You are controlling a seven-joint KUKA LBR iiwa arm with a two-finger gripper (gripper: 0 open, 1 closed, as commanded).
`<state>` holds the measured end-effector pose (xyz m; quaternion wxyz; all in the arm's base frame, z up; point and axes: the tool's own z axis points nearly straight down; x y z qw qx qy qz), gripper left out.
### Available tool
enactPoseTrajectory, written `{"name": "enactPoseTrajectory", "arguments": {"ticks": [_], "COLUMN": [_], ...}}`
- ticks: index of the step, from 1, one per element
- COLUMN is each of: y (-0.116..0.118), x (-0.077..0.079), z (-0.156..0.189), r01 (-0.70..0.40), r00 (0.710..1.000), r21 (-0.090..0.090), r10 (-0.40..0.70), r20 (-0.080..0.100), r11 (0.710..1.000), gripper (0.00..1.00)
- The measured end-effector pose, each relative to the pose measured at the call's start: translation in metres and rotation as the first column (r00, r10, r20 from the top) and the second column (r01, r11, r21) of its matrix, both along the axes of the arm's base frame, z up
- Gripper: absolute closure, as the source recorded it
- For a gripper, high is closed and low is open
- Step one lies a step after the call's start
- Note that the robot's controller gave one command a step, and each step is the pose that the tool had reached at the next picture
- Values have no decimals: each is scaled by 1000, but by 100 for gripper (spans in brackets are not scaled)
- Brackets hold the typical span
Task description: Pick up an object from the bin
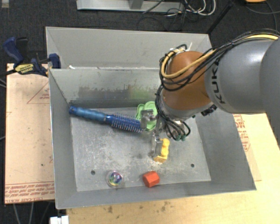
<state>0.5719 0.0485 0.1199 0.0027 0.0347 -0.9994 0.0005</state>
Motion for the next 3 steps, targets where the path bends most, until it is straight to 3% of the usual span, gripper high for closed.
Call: {"name": "enactPoseTrajectory", "arguments": {"ticks": [1,2,3], "y": [13,11,3], "x": [84,81,52], "z": [-30,-29,-50], "r01": [9,12,-460], "r00": [1000,1000,888], "r21": [4,1,2], "r10": [-9,-12,460], "r20": [13,7,8], "r11": [1000,1000,888], "gripper": [0,100,100]}}
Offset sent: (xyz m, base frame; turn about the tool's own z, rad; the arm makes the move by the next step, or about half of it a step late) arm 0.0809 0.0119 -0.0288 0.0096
